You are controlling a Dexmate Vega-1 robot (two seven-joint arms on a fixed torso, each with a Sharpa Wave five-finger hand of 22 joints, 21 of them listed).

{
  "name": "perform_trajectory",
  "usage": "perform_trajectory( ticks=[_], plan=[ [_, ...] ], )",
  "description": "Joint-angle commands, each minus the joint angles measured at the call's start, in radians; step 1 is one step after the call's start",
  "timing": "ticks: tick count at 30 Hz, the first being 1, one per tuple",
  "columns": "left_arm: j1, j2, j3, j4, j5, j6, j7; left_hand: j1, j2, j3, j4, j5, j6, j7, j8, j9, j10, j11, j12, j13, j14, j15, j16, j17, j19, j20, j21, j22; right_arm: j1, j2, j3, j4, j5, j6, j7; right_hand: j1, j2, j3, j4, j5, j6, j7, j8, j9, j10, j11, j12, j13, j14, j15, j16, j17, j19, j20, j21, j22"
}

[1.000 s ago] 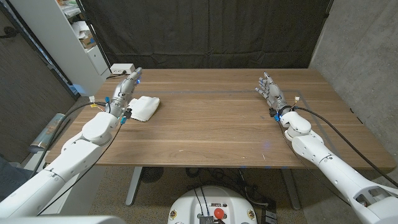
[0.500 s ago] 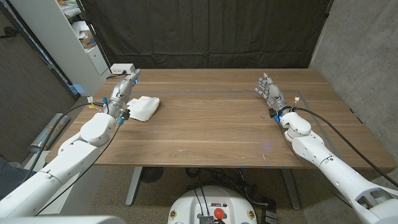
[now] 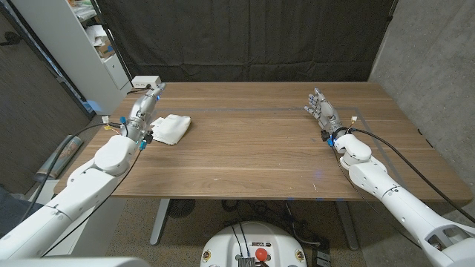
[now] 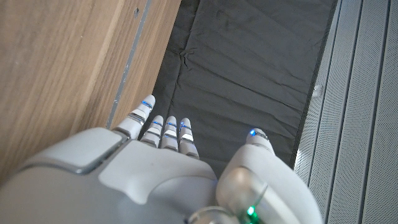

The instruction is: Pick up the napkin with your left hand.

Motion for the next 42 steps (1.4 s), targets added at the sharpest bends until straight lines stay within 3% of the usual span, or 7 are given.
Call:
perform_trajectory(
  ticks=[1, 27, 38, 42],
  plan=[
    [0.016, -0.007, -0.020, -0.010, 0.028, 0.012, 0.034, 0.015, 0.002, 0.003, -0.010, -0.002, 0.007, 0.004, 0.004, 0.004, 0.001, -0.001, 0.000, 0.005, 0.006, -0.002, 0.002, 0.002, -0.005, 0.007, 0.000, 0.002, 0.009, 0.005, -0.004, 0.013, 0.001, 0.000, 0.008, 0.010, 0.002, -0.002, -0.003, 0.001, 0.009, -0.005, 0.000, 0.006, 0.007, 0.000, -0.002, 0.003, 0.006, 0.003, -0.002, 0.004, 0.008, 0.005, 0.000, 0.005],
    [0.051, 0.014, -0.059, -0.064, 0.127, 0.086, 0.101, 0.036, 0.004, 0.009, -0.018, -0.003, 0.013, 0.000, 0.004, 0.004, 0.006, -0.004, 0.000, 0.005, 0.011, -0.008, 0.002, 0.002, -0.003, 0.009, 0.001, 0.002, 0.050, 0.026, -0.014, 0.060, -0.001, 0.011, 0.029, 0.010, 0.003, -0.005, -0.003, 0.000, 0.010, -0.005, 0.000, 0.006, 0.008, -0.001, -0.002, 0.003, 0.008, 0.004, -0.002, 0.005, 0.008, 0.004, 0.000, 0.005],
    [0.068, 0.028, -0.082, -0.077, 0.134, 0.107, 0.086, 0.046, 0.005, 0.011, -0.021, -0.004, 0.017, -0.001, 0.005, 0.004, 0.009, -0.007, 0.000, 0.005, 0.013, -0.009, 0.002, 0.001, -0.003, 0.010, 0.001, 0.002, 0.052, 0.031, -0.015, 0.060, -0.005, 0.019, 0.027, 0.010, 0.004, -0.007, -0.003, 0.000, 0.012, -0.006, 0.000, 0.006, 0.007, -0.001, -0.003, 0.003, 0.008, 0.004, -0.003, 0.005, 0.009, 0.003, 0.000, 0.005],
    [0.071, 0.024, -0.086, -0.083, 0.138, 0.115, 0.090, 0.049, 0.006, 0.012, -0.021, -0.005, 0.018, -0.001, 0.005, 0.004, 0.009, -0.005, -0.001, 0.005, 0.013, -0.008, 0.002, 0.001, -0.003, 0.009, 0.001, 0.002, 0.076, 0.046, -0.026, 0.100, -0.013, 0.027, 0.038, 0.010, 0.004, -0.007, -0.003, -0.001, 0.012, -0.006, 0.000, 0.006, 0.008, -0.001, -0.002, 0.003, 0.007, 0.003, -0.003, 0.005, 0.009, 0.003, 0.000, 0.005]
  ],
)
